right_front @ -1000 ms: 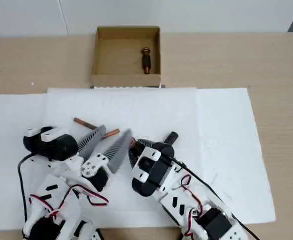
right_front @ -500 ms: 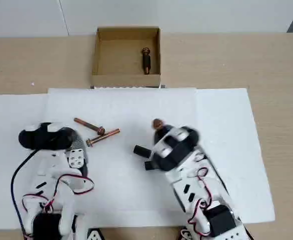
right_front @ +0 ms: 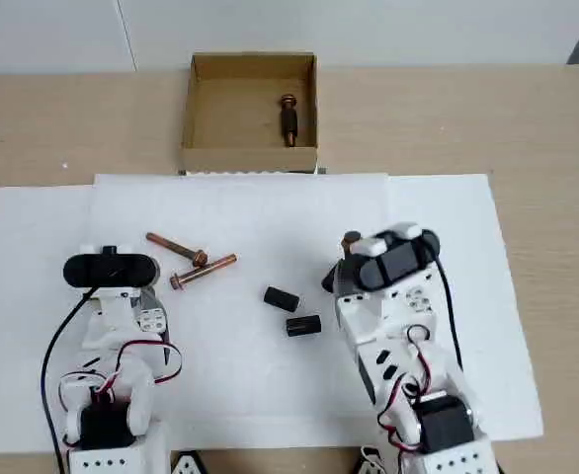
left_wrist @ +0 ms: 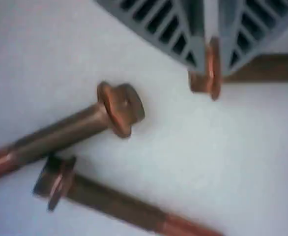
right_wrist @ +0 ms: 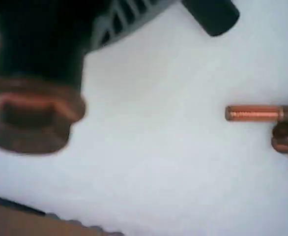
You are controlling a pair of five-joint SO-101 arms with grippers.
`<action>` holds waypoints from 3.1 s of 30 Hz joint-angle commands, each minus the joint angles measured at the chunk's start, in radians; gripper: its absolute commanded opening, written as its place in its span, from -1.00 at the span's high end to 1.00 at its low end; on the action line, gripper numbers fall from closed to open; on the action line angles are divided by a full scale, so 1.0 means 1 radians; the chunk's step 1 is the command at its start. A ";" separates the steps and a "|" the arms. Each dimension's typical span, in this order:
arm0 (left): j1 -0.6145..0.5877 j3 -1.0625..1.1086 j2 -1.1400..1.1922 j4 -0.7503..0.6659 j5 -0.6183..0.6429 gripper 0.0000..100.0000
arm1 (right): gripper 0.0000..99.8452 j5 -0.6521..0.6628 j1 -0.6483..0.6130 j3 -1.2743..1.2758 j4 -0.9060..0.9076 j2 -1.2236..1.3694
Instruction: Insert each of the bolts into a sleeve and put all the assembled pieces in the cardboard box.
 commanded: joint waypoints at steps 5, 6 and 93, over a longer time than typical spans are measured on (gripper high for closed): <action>-0.005 -0.002 -0.008 0.000 -0.006 0.99 | 0.99 -0.011 0.008 -0.463 -0.157 0.553; -0.005 -0.002 -0.008 0.000 -0.006 0.99 | 0.99 -0.008 0.008 -0.517 -0.183 0.625; -0.005 -0.002 -0.009 0.000 -0.006 0.99 | 0.99 0.287 -0.140 -1.788 0.707 1.713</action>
